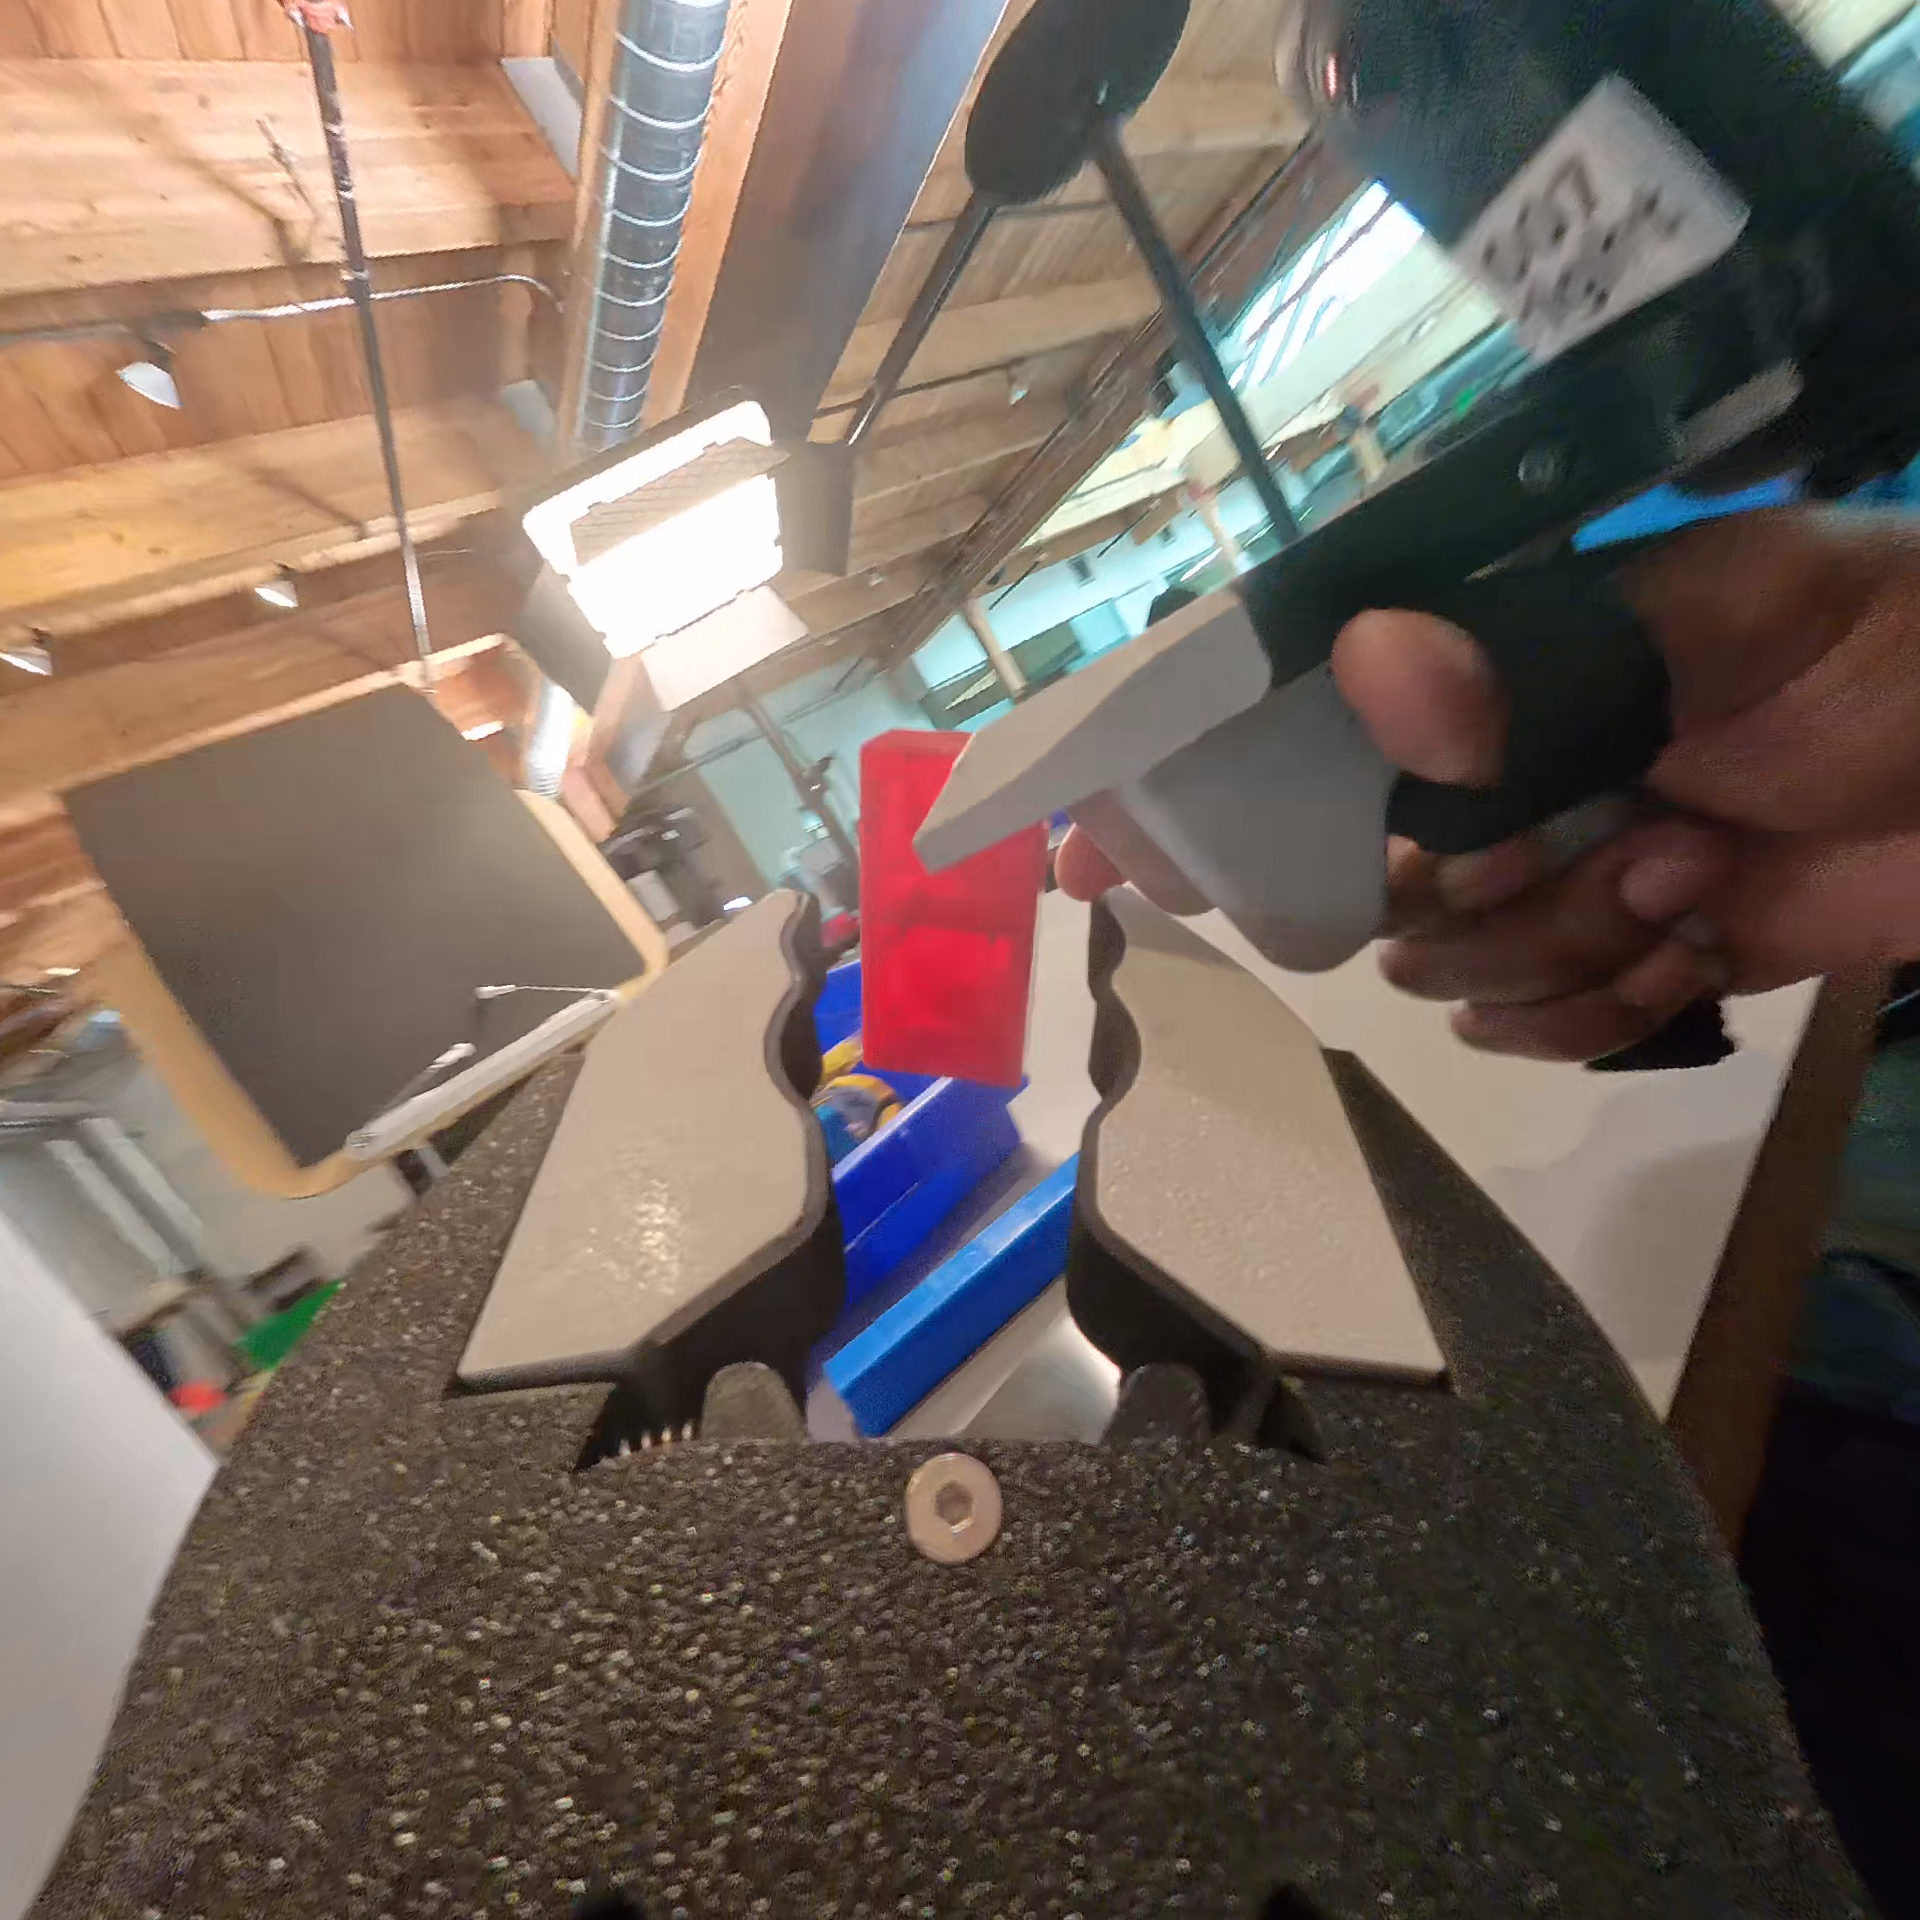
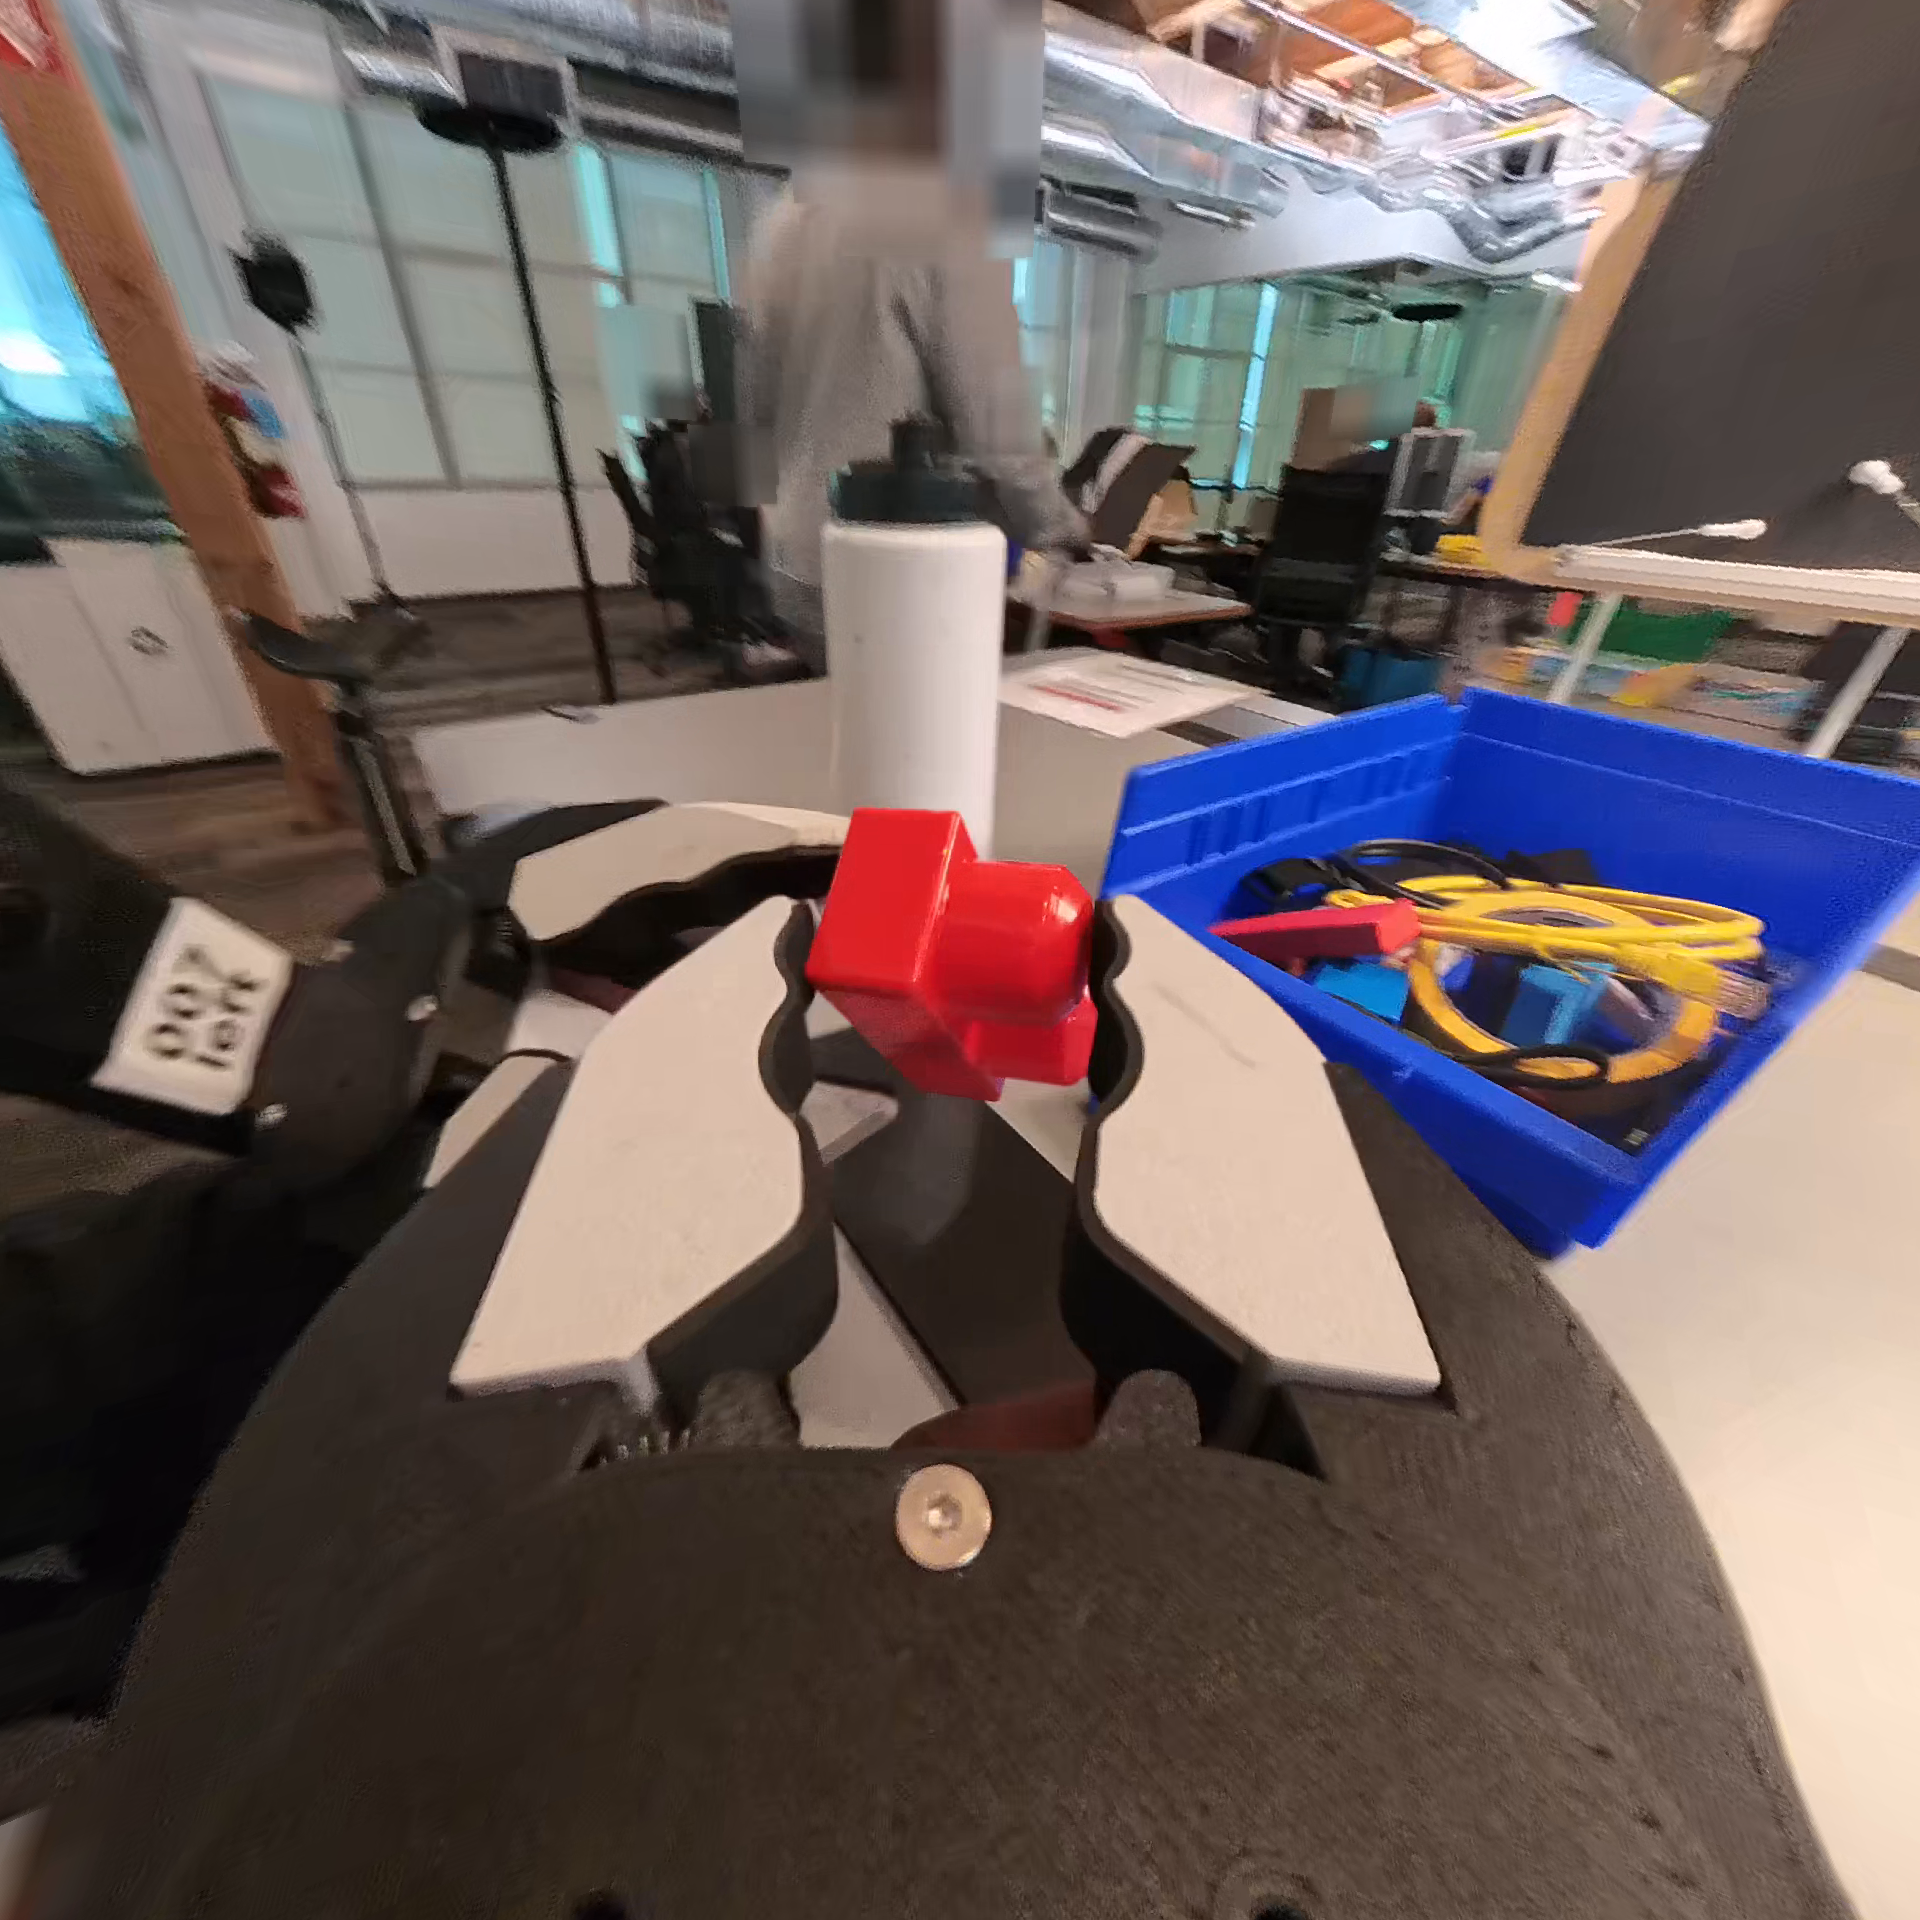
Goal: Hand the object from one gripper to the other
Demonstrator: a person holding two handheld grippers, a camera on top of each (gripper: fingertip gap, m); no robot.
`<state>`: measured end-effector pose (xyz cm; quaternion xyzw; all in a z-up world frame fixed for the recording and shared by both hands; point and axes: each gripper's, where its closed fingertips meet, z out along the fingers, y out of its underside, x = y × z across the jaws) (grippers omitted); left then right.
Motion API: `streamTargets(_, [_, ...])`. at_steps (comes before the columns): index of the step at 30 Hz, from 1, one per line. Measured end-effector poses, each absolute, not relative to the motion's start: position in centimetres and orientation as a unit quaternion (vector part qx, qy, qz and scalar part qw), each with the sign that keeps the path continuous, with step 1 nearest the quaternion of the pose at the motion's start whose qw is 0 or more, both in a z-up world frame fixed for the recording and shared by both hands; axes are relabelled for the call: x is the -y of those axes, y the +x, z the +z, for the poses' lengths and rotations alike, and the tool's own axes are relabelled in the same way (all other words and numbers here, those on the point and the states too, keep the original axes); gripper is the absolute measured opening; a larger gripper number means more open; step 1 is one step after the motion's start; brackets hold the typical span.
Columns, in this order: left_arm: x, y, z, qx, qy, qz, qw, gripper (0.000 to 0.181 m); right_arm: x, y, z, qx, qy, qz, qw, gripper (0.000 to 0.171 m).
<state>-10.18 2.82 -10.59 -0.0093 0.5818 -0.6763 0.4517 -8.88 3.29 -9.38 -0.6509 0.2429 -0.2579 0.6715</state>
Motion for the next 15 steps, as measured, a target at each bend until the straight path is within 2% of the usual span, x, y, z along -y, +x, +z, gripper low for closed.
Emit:
streamTargets(4, [-3.8,-10.8,-9.1,-0.561,-0.044,-0.763,0.319,0.056,-2.0,-9.5,-7.4,-0.239,-0.597,-0.169,0.747,0.051])
streamTargets(10, [-2.6,-12.1,-8.6,-0.549,-0.116,-0.827,0.031,0.062,-2.2,-11.2,-6.0,-0.199,-0.550,-0.076,0.808,0.051])
streamTargets(13, [-1.8,-13.0,-8.2,-0.528,-0.133,-0.836,-0.061,0.067,-2.7,-12.2,-5.6,-0.171,-0.545,-0.064,0.818,0.053])
streamTargets(15, [-1.8,-13.3,-7.8,-0.507,-0.136,-0.846,-0.094,0.060,-2.8,-12.8,-5.4,-0.155,-0.548,-0.051,0.821,0.052])
